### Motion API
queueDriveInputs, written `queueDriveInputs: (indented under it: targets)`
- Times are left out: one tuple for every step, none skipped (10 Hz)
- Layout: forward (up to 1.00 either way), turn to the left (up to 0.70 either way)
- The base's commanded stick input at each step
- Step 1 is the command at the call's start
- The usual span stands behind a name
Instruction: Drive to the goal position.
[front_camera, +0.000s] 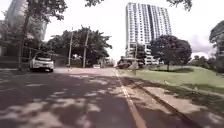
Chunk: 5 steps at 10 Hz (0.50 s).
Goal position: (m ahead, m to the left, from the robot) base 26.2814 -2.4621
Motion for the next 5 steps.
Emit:
queueDriveInputs:
  targets:
    - [0.7, 0.0]
    - [0.7, 0.0]
    - [0.7, 0.0]
    - [0.7, 0.0]
    - [0.7, 0.0]
